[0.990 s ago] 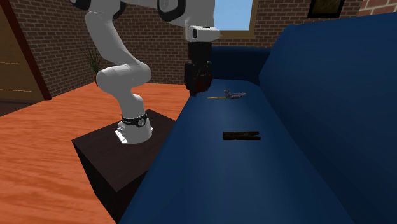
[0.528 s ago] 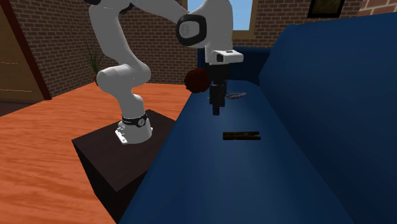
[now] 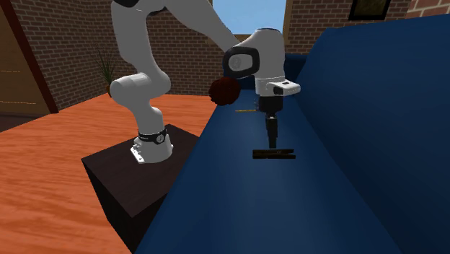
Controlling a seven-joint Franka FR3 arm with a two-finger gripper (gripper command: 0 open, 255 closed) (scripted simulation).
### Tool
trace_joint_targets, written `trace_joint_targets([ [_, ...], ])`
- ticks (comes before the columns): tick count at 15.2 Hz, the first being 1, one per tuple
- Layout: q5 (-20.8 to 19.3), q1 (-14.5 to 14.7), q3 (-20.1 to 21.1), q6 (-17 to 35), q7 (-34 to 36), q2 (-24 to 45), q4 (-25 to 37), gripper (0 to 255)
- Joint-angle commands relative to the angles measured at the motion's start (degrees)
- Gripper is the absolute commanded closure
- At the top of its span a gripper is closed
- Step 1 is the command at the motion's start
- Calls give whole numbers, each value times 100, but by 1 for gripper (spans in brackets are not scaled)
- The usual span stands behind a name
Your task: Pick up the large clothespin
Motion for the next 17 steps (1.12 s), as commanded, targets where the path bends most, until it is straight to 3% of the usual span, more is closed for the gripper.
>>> trace_joint_targets([
  [1,-42,19,20,175,-50,176,47,0],
  [10,-267,17,-8,746,144,609,-105,0],
  [11,-268,21,-5,745,151,605,-108,255],
  [17,-268,24,-3,731,156,609,-91,255],
])
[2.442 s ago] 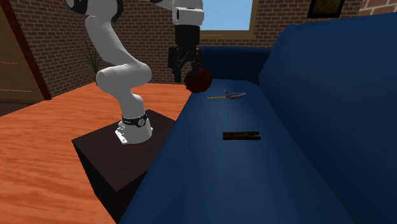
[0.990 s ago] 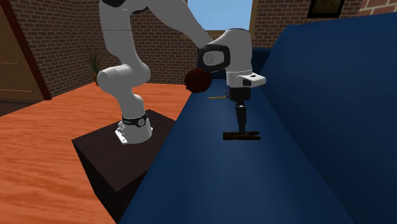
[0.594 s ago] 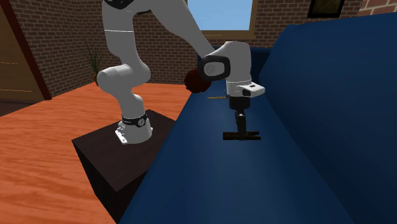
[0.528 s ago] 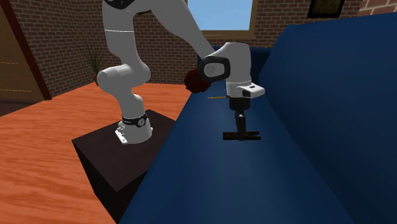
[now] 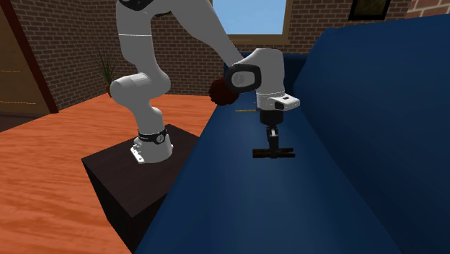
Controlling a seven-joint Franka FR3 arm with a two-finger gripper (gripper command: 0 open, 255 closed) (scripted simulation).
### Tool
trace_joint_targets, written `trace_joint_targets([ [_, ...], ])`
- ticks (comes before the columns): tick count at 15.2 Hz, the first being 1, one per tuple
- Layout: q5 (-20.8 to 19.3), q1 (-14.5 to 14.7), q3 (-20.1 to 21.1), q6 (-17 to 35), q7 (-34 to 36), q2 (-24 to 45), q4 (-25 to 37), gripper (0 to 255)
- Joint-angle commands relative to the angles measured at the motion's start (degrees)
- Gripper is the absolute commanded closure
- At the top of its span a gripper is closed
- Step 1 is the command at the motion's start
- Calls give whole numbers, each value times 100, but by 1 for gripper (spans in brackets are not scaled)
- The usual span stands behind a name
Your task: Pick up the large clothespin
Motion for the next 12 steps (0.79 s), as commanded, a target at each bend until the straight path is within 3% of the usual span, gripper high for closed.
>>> trace_joint_targets([
  [1,-9,-24,-33,16,6,30,1,255],
  [12,251,-35,-1,-649,-232,-473,180,255],
])
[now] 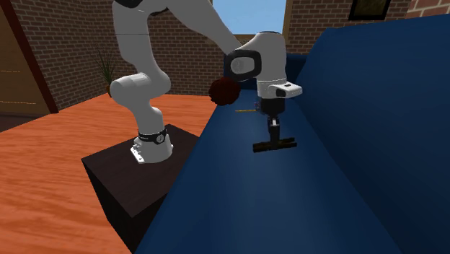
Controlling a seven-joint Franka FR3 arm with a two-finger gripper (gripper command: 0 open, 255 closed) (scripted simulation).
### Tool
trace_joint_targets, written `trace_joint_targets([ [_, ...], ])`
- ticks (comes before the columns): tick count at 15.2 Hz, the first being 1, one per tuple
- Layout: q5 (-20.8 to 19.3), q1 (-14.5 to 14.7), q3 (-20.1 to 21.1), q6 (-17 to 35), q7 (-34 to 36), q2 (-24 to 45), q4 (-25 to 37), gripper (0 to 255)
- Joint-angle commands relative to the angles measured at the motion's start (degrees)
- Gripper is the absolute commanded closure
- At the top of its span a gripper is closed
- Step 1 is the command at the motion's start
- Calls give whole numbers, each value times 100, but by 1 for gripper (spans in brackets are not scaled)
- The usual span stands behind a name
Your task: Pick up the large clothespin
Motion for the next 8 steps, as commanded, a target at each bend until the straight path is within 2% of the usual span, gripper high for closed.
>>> trace_joint_targets([
  [1,46,4,5,-156,-38,-101,55,255],
  [8,148,13,5,-552,-132,-341,217,255],
])
